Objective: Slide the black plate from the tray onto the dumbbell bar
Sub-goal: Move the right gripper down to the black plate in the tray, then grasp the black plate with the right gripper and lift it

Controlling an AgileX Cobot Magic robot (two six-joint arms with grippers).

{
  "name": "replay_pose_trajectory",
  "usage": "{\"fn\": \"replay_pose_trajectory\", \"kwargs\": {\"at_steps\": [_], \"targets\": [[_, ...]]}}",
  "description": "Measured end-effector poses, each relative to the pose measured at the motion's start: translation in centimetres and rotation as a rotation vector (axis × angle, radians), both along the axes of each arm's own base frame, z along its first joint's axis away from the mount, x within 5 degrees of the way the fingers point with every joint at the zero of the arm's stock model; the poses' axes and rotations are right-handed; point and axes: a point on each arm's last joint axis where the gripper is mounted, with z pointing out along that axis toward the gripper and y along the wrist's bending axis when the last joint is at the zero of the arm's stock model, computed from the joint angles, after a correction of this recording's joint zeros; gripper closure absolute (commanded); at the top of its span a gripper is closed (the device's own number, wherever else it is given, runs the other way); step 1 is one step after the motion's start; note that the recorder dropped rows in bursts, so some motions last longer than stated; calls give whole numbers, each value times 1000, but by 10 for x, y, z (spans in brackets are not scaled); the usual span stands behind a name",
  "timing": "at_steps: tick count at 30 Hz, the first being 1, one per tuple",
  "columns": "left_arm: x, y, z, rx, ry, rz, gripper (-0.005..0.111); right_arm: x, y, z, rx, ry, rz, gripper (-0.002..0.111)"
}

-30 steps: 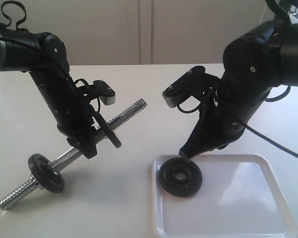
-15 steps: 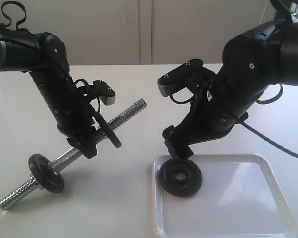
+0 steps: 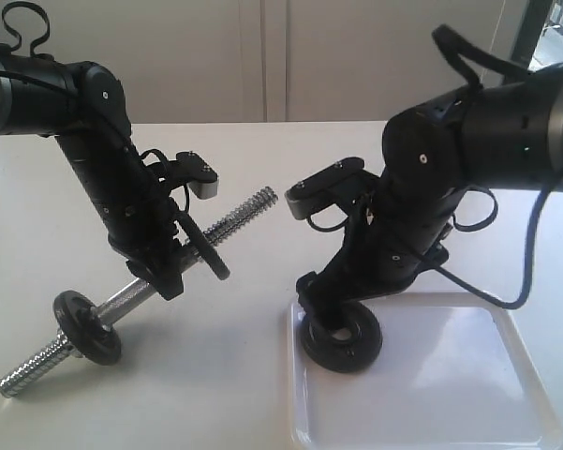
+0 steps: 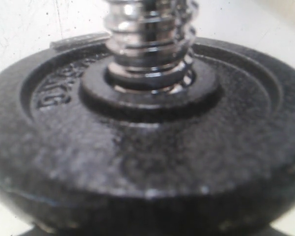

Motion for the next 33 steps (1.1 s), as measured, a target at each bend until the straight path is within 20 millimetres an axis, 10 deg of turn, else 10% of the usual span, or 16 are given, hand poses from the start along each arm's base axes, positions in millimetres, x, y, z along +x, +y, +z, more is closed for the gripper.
{"fn": "replay_pose_trajectory", "kwargs": {"at_steps": [33], "targets": [[0,0,0,-1,-2,-2,107,21,17,-65,-47,108,26,3]]}}
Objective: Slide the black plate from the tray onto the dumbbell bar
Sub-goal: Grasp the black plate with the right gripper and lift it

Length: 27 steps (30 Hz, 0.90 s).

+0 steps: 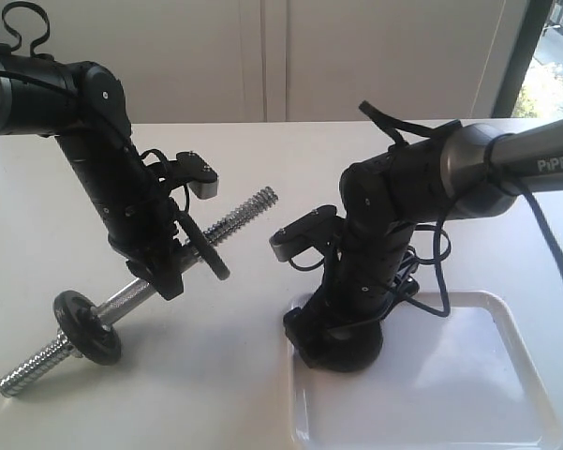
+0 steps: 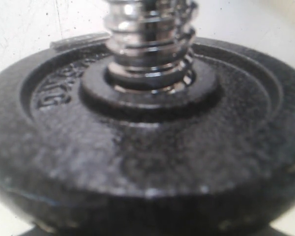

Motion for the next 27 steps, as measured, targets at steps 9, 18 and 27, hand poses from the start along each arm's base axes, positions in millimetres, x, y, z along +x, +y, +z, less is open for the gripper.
{"fn": "replay_pose_trajectory", "kwargs": {"at_steps": [9,18,27], "targets": [[0,0,0,0,0,0,107,1,1,-3,-10,12,3,5],[0,0,0,0,0,0,107,1,1,-10,-38,51,9,55],[0,0,0,0,0,0,107,1,0,-9,-41,56,9,108]]}}
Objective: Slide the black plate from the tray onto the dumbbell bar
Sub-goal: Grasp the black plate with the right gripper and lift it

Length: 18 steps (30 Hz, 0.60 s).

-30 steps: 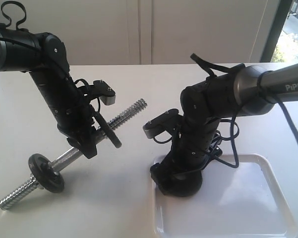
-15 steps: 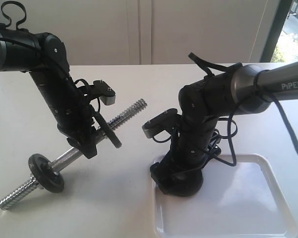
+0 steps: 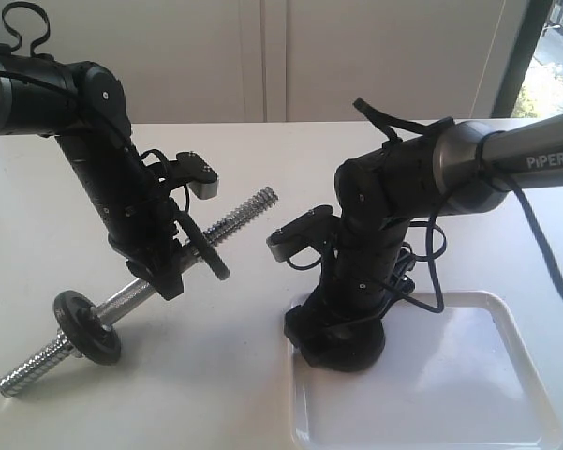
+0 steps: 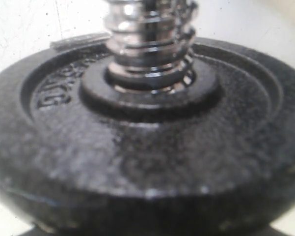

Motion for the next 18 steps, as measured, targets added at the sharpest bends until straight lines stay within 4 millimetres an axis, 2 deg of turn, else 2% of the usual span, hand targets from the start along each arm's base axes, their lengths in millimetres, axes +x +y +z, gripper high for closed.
{"fn": "replay_pose_trajectory", "kwargs": {"at_steps": [10,18], "targets": [[0,0,0,0,0,0,107,-2,-1,14,0,-3,2,108],[0,0,0,0,0,0,107,-4,-11,53,48,-72,-19,108]]}}
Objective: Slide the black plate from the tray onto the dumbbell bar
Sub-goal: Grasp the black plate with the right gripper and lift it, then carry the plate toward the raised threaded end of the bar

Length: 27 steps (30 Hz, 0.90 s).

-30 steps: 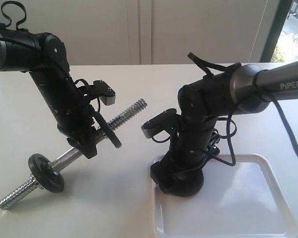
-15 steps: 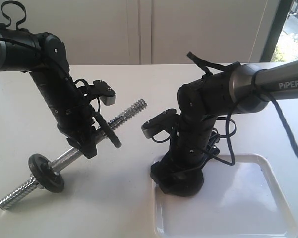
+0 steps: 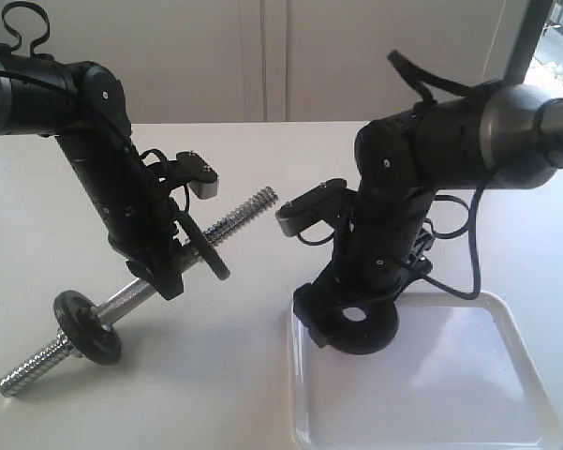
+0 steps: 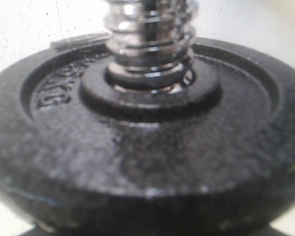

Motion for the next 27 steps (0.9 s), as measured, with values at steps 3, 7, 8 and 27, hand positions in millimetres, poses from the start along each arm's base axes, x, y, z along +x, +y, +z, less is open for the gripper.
{"fn": "replay_pose_trajectory", "kwargs": {"at_steps": [3,7,8,27], "targets": [[0,0,0,0,0,0,107,5,-11,9,33,-8,-29,108],[0,0,0,0,0,0,107,13,-28,20,149,10,-83,108],[0,0,0,0,0,0,107,16,-33,22,180,14,-99,108],[-4,-2,1,-27,29,-59,107,62,-109,45,911,-11,-247,108]]}}
